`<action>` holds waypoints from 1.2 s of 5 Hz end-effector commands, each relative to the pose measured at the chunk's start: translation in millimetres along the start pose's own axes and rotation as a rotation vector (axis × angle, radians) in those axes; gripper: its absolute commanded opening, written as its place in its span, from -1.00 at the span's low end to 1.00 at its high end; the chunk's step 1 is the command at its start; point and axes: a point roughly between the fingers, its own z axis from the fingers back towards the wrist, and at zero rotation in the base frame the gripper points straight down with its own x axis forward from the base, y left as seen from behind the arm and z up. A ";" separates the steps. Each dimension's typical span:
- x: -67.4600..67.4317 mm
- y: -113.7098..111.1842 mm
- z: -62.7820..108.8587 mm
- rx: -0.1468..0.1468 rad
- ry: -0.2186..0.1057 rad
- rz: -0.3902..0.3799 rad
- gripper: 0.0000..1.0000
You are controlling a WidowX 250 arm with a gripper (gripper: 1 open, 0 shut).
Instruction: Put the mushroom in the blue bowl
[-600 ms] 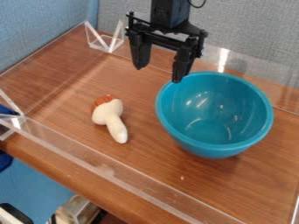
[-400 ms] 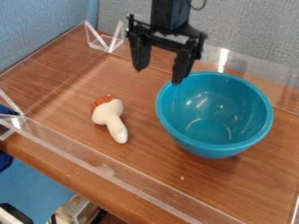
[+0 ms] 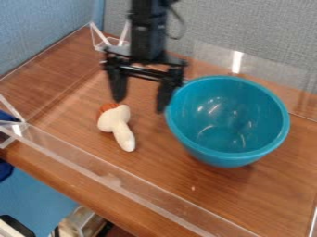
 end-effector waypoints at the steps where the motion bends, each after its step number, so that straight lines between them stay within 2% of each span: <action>1: -3.8 20.0 6.2 -0.020 -0.071 0.113 1.00; 2: -3.3 30.7 -1.6 -0.029 -0.094 0.197 1.00; 3: 2.8 38.4 -12.1 -0.038 -0.110 0.289 1.00; 5: 16.0 47.8 -37.4 -0.047 -0.116 0.450 1.00; 6: 22.9 49.6 -48.1 -0.056 -0.119 0.506 1.00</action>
